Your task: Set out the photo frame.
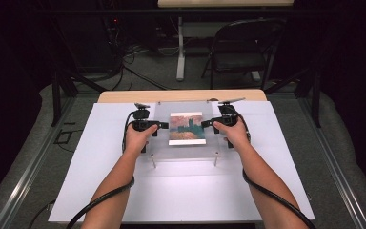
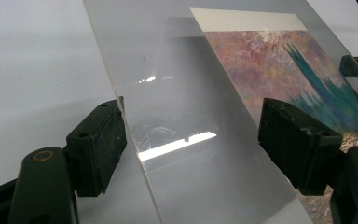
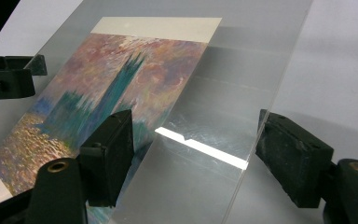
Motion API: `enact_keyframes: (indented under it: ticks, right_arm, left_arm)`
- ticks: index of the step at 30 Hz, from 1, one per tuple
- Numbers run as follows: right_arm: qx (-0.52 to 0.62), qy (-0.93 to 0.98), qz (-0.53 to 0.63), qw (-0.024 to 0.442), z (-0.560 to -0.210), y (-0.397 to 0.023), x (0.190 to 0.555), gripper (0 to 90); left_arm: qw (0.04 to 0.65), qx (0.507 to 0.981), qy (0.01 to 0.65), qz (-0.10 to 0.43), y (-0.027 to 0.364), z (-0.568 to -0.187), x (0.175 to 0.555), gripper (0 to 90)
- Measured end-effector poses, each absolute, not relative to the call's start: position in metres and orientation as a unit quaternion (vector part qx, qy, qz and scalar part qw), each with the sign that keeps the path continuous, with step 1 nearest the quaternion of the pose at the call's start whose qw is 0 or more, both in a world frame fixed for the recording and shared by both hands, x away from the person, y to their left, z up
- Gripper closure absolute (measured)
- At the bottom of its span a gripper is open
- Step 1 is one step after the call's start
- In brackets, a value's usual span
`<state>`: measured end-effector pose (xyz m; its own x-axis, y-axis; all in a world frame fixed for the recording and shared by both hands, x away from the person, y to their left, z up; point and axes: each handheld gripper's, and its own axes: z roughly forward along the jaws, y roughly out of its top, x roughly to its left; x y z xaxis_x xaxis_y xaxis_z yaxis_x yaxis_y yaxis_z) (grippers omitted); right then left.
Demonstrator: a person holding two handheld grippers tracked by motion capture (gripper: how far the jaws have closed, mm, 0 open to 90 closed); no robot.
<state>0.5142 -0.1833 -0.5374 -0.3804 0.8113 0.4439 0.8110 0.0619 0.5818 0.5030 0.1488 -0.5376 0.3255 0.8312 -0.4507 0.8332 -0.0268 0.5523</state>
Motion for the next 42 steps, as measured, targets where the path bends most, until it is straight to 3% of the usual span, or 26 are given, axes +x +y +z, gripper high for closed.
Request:
enact_keyframes:
  ticks: [20,42]
  right_arm:
    - [0.558,0.732,0.390,0.018,-0.530,-0.180,0.509,27.7]
    - [0.537,0.734,0.410,0.077,-0.499,-0.179,0.481,33.2]
  left_arm:
    - [0.384,0.707,0.594,0.013,0.146,-0.530,0.499,28.0]
    - [0.399,0.712,0.576,0.048,0.148,-0.498,0.477,37.3]
